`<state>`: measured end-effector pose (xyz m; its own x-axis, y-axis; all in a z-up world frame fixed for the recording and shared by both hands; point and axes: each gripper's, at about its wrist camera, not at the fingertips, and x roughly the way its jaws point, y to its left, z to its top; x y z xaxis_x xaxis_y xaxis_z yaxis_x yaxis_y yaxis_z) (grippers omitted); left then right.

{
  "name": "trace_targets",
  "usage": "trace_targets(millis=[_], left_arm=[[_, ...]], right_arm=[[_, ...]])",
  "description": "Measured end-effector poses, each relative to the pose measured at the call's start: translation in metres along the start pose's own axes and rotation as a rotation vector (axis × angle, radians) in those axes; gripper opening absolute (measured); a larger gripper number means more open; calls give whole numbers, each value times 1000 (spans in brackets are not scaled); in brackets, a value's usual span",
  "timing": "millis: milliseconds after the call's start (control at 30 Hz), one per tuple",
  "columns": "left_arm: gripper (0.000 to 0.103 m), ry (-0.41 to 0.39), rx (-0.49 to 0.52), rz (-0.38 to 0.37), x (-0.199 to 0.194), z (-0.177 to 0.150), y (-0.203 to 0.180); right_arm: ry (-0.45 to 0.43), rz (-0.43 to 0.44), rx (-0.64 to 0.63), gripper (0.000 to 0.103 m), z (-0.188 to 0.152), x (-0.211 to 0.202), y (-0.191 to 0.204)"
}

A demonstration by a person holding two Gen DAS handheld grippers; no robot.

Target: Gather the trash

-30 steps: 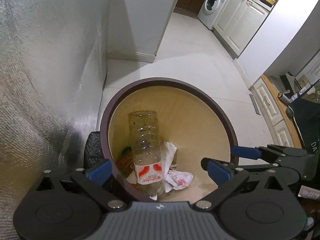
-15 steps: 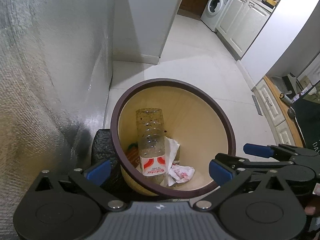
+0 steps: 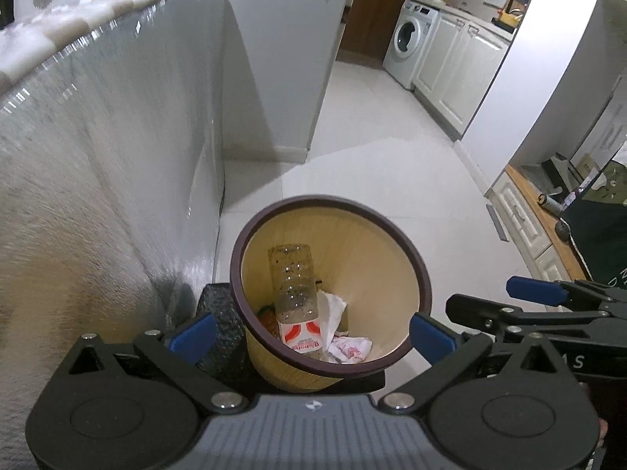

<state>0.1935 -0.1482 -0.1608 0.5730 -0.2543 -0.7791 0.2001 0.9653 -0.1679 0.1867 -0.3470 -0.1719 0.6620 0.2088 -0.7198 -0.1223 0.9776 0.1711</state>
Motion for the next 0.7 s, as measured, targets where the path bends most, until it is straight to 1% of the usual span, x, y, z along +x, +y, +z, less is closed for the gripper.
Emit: trace_targets(millis=[367, 533, 633, 700], left_arm=[[103, -100, 59, 17, -70, -8, -13], [103, -141, 77, 20, -101, -12, -16], [103, -162, 77, 24, -119, -15, -15], [103, -175, 71, 11, -132, -17, -14]], right_arm=[[-102, -31, 68, 91, -5, -68, 9], [-137, -73, 71, 92, -9, -96, 18], [-162, -69, 83, 92, -12, -113, 23], [-179, -59, 92, 92, -14, -125, 25]])
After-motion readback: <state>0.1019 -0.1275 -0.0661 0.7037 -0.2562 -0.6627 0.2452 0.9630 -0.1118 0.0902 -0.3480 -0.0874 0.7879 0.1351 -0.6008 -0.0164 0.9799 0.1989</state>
